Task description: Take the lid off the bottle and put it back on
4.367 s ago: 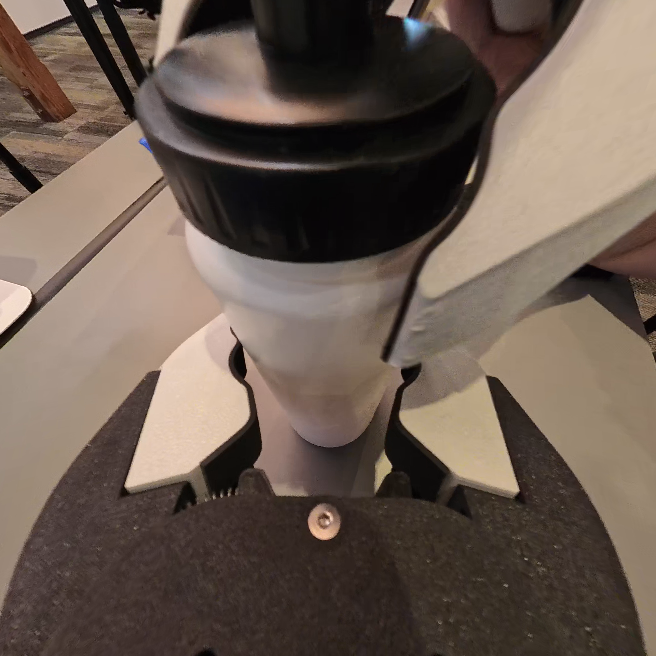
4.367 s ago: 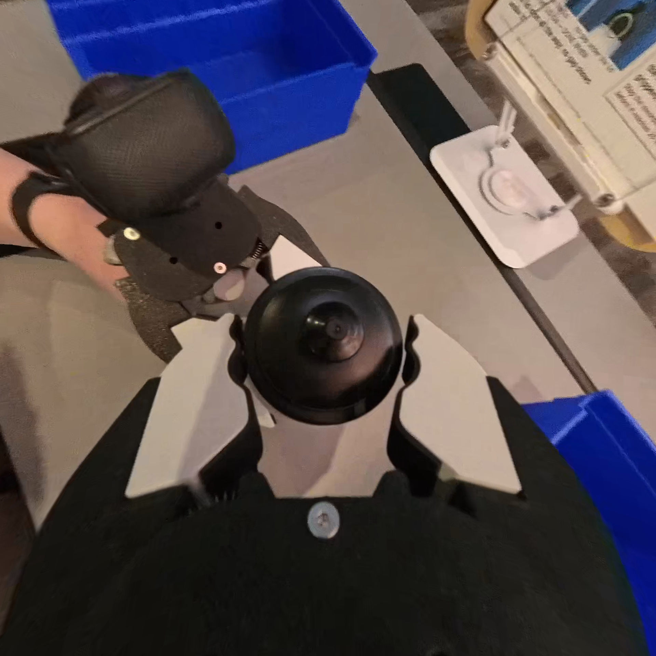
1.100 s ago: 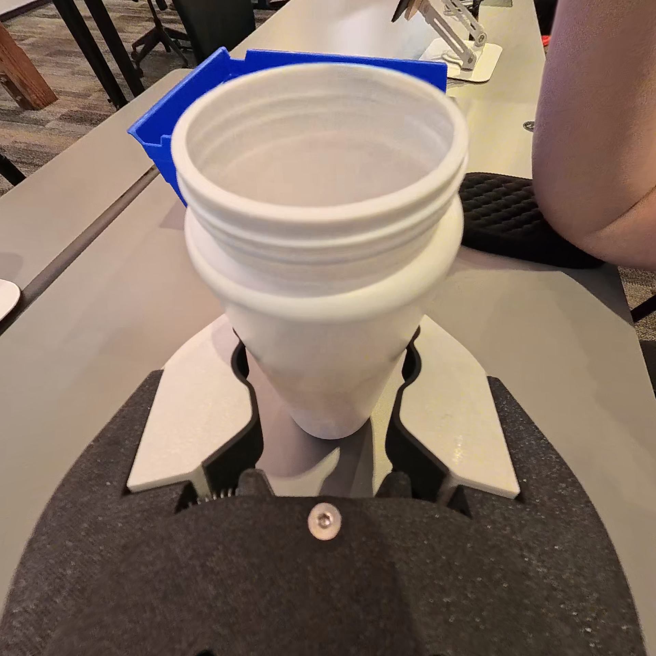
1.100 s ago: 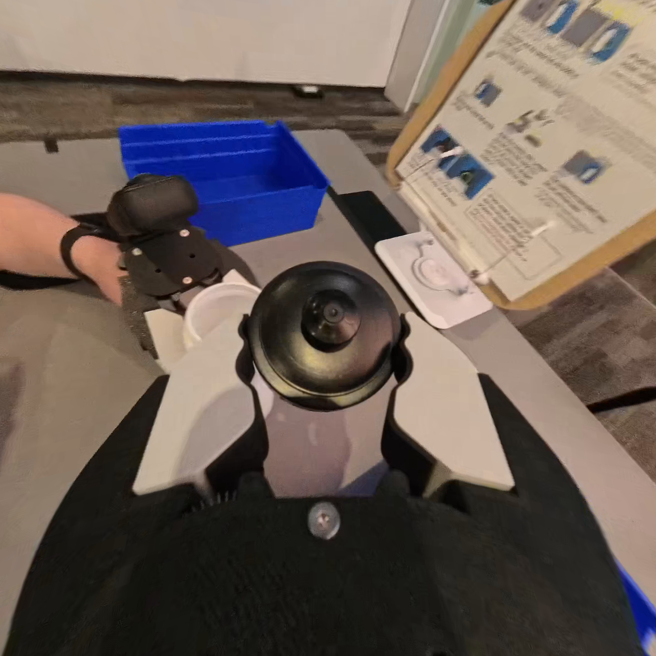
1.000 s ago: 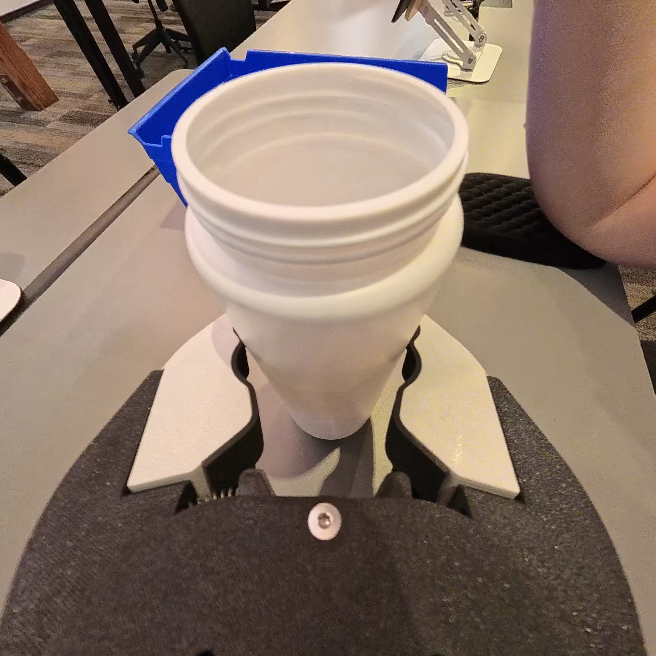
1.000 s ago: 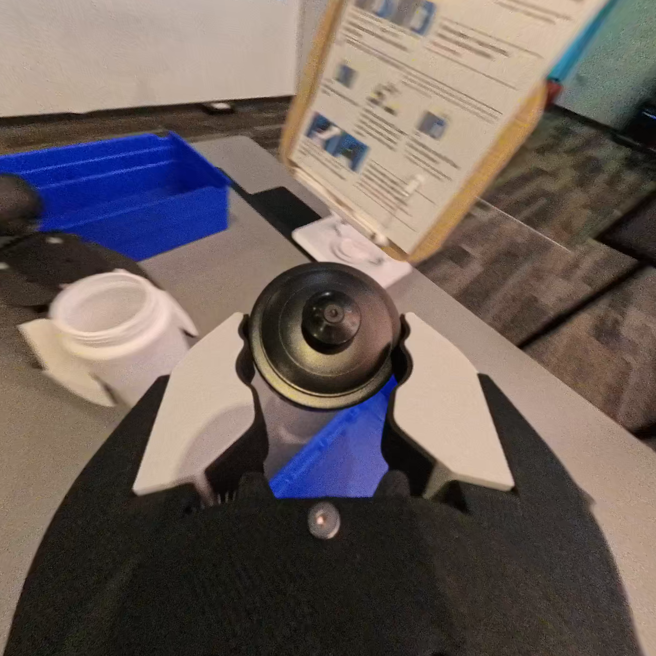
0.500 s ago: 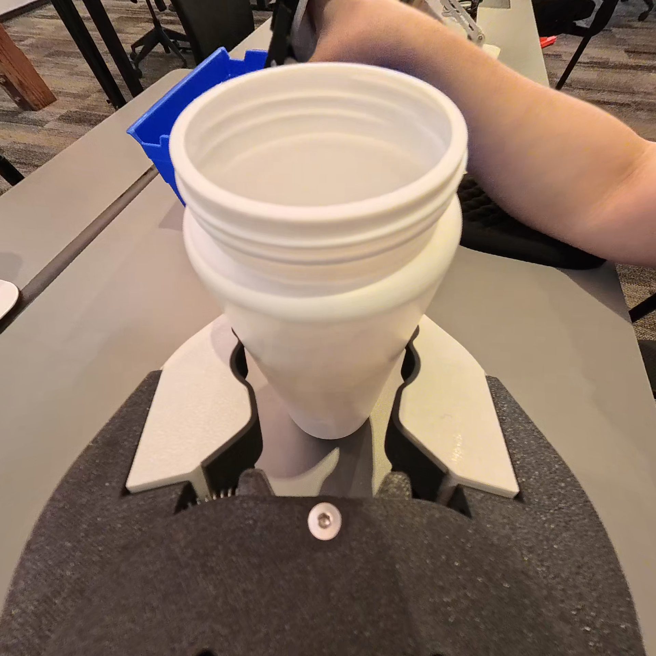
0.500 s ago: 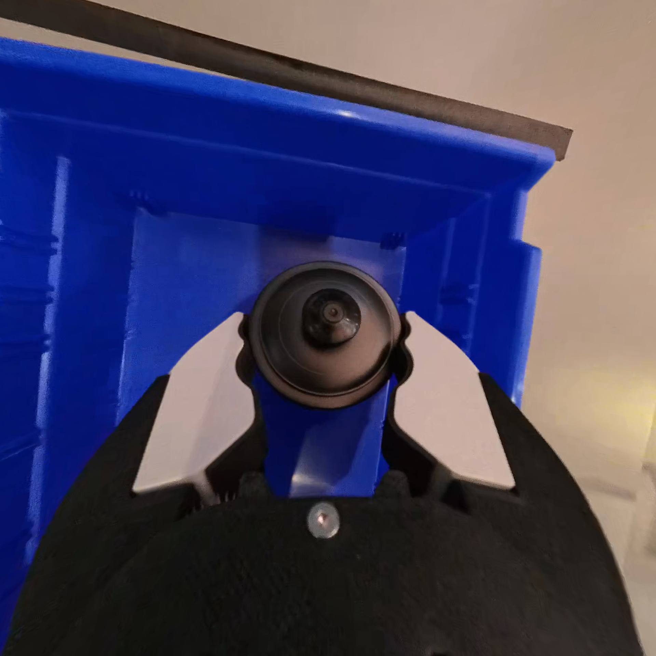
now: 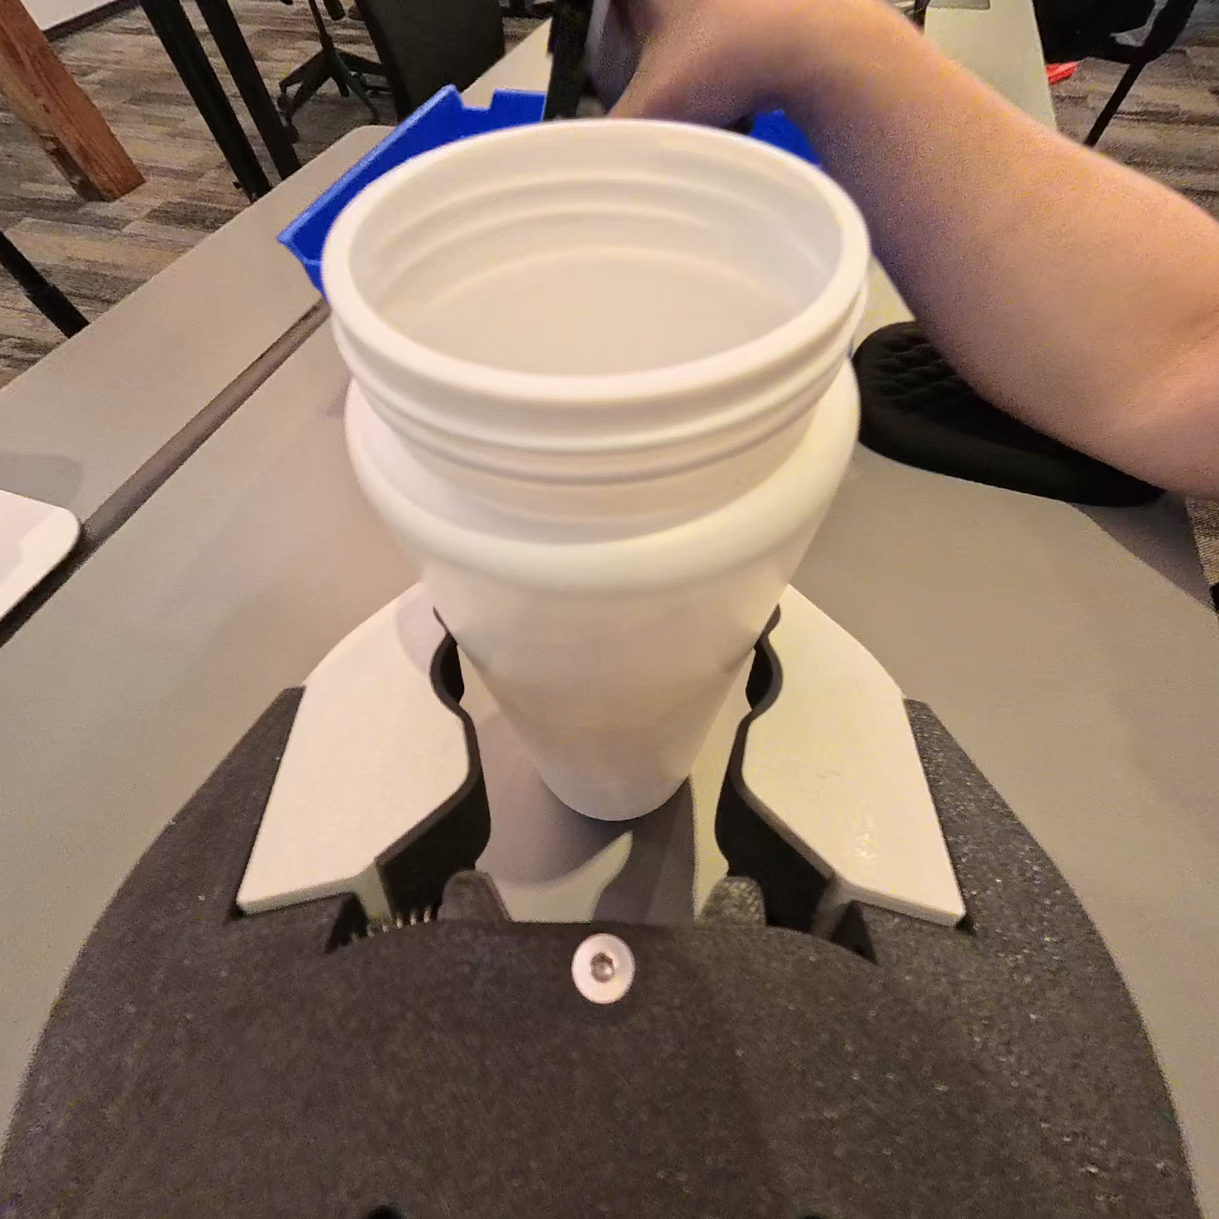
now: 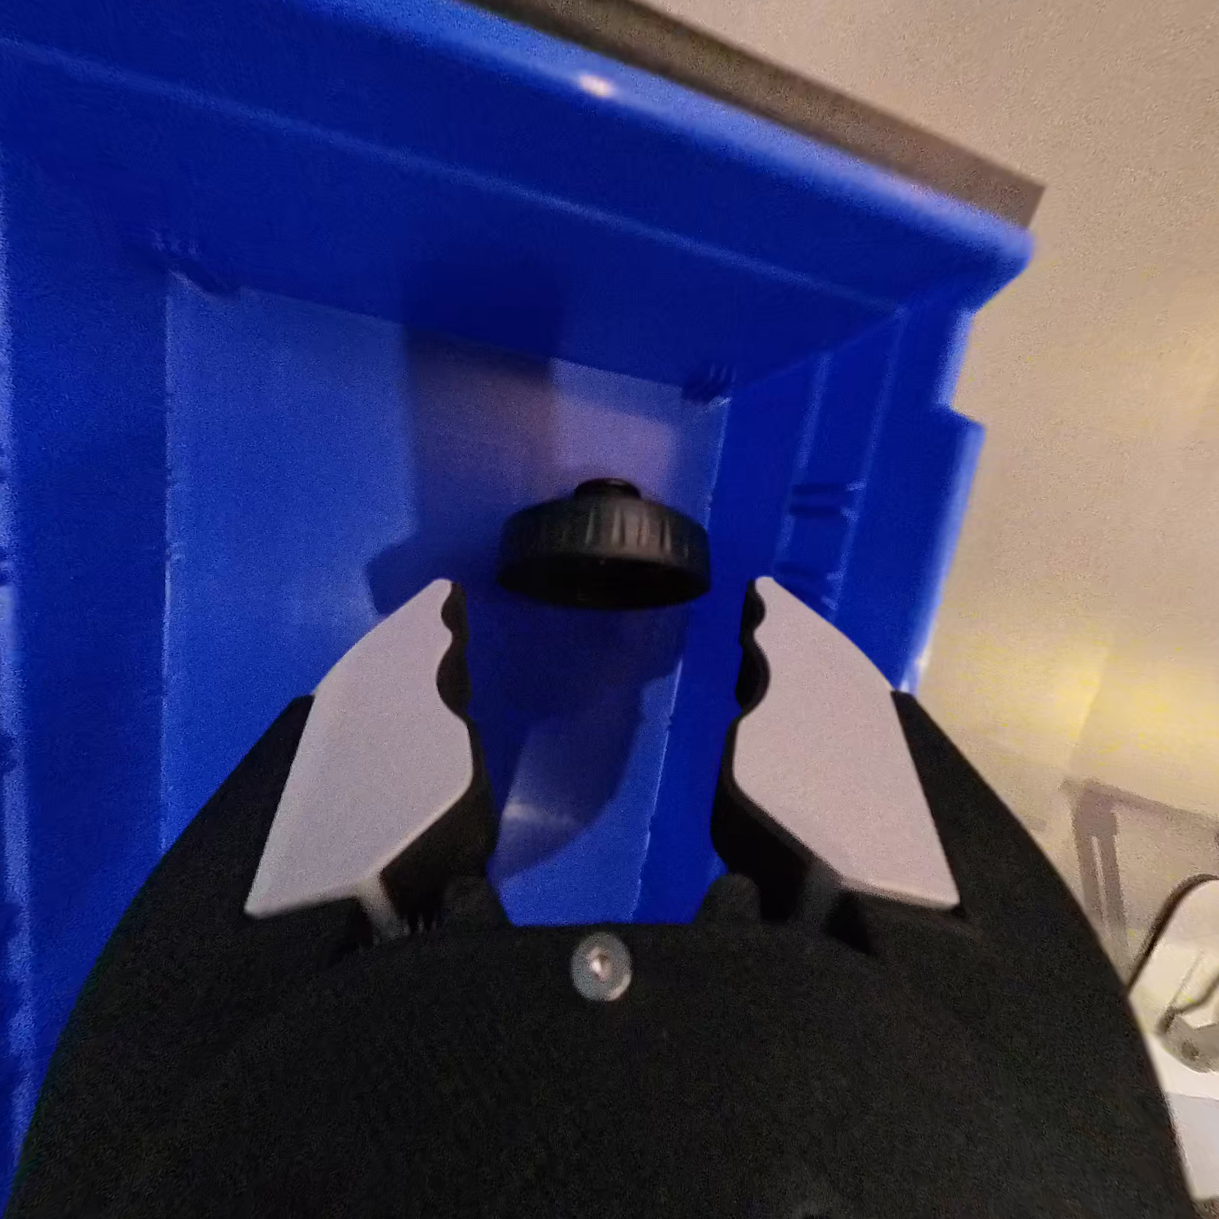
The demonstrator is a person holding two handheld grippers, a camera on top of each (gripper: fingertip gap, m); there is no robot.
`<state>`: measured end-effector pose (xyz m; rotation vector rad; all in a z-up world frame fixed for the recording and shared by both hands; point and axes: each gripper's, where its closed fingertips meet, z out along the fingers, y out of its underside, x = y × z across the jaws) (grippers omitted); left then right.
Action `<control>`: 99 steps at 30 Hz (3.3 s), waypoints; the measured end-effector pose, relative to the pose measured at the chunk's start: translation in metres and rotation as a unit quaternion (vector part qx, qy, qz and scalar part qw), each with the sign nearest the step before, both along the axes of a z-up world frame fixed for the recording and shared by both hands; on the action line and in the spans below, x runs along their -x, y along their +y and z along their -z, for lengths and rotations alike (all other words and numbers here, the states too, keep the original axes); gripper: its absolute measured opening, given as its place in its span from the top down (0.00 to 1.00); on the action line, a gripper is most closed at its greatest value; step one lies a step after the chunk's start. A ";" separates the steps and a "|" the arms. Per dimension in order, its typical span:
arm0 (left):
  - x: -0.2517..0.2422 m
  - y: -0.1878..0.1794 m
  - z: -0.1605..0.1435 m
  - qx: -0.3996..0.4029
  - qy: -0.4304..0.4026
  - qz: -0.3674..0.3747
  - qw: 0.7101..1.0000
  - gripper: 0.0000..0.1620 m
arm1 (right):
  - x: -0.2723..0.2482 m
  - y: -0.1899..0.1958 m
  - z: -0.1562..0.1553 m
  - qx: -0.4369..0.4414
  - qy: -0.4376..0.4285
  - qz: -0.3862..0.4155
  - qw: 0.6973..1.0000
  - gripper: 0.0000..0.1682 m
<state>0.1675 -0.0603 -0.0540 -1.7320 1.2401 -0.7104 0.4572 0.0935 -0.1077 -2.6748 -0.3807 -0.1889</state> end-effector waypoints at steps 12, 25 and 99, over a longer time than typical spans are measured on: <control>0.030 0.015 -0.054 -0.018 -0.055 -0.038 0.998 0.47 | 0.103 -0.028 -0.158 -0.287 0.020 -0.173 0.942 0.52; 0.032 0.015 -0.054 -0.018 -0.050 -0.038 0.998 0.47 | 0.047 -0.002 0.006 -0.009 -0.099 -0.177 0.979 0.55; 0.016 -0.002 -0.017 0.022 0.007 0.006 1.000 0.47 | 0.096 -0.025 -0.013 0.113 0.485 -0.091 0.862 0.93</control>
